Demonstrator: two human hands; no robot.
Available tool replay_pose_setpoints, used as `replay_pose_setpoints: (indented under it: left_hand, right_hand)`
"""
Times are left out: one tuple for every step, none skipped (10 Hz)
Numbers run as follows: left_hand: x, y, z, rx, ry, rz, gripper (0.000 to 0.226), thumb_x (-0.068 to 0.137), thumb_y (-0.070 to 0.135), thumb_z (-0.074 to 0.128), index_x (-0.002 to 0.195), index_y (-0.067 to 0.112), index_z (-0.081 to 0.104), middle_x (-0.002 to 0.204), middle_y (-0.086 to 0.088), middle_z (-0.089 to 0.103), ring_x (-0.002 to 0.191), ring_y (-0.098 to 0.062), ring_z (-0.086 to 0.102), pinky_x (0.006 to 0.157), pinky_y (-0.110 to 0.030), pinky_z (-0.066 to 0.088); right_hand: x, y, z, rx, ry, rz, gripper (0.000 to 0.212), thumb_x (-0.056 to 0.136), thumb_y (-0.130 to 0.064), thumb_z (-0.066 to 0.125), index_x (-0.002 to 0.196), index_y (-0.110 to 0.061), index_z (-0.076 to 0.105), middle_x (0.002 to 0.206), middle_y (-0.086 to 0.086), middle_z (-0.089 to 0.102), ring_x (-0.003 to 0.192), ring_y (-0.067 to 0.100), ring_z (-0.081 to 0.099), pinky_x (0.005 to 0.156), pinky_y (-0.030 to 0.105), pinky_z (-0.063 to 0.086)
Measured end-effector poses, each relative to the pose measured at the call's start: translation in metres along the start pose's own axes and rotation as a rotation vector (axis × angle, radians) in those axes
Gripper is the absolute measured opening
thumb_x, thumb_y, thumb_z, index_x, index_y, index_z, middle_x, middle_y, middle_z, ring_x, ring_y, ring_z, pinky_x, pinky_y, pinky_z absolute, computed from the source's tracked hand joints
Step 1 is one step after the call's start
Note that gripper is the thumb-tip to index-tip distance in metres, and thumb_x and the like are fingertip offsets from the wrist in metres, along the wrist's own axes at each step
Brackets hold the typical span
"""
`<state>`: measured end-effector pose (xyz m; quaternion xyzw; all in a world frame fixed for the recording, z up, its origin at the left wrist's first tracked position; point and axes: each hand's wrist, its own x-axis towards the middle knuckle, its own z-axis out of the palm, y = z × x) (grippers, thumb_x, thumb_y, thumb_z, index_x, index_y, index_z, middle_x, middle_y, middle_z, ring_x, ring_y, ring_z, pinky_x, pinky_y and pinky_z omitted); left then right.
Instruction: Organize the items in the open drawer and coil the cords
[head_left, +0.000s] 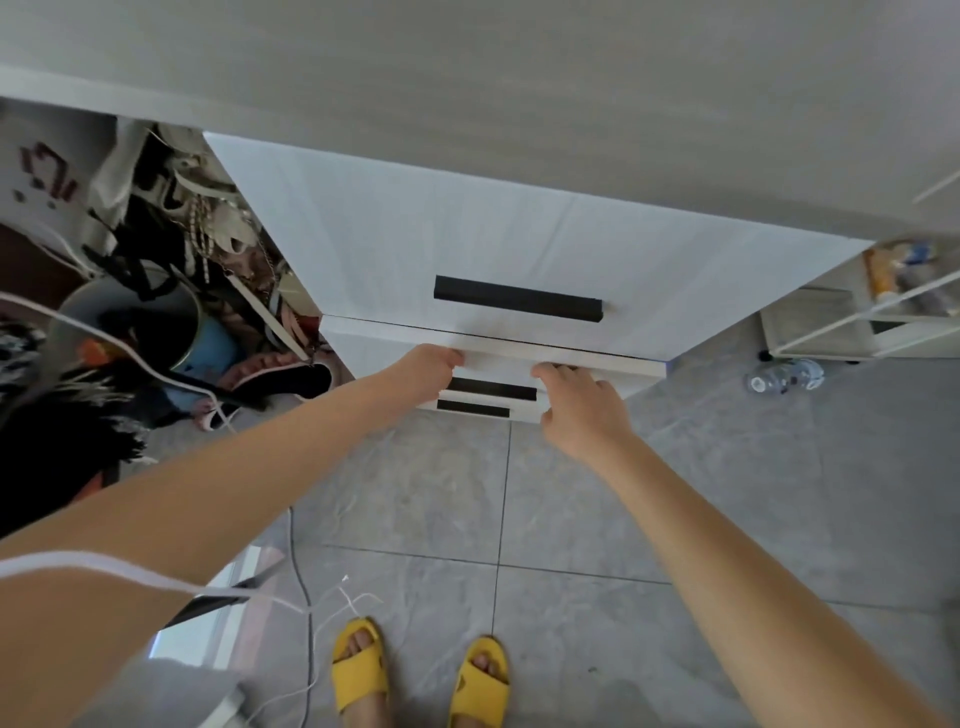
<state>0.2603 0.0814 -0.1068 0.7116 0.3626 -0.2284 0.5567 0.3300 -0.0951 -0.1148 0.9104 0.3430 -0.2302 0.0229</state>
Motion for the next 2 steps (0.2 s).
replay_pose_setpoints:
  left_hand:
    - [-0.009,-0.008,0.001,0.083,0.013,0.006,0.05,0.095,-0.001,0.034,0.144,0.009,0.033,0.135,-0.007,0.041,0.105,-0.02,0.049,0.073,-0.02,0.041]
    - [-0.036,-0.015,-0.006,0.19,-0.02,0.022,0.047,0.096,0.002,0.035,0.142,0.009,0.036,0.149,-0.006,0.032,0.134,-0.023,0.036,0.101,-0.026,0.033]
  right_hand:
    - [-0.01,0.003,-0.007,0.004,-0.022,-0.022,0.047,0.092,-0.013,0.046,0.139,-0.018,0.036,0.14,0.002,0.043,0.128,0.022,0.039,0.095,0.034,0.035]
    - [-0.028,-0.001,-0.024,-0.04,-0.069,-0.09,0.045,0.094,-0.014,0.043,0.138,-0.019,0.039,0.138,0.001,0.046,0.124,0.022,0.042,0.095,0.034,0.036]
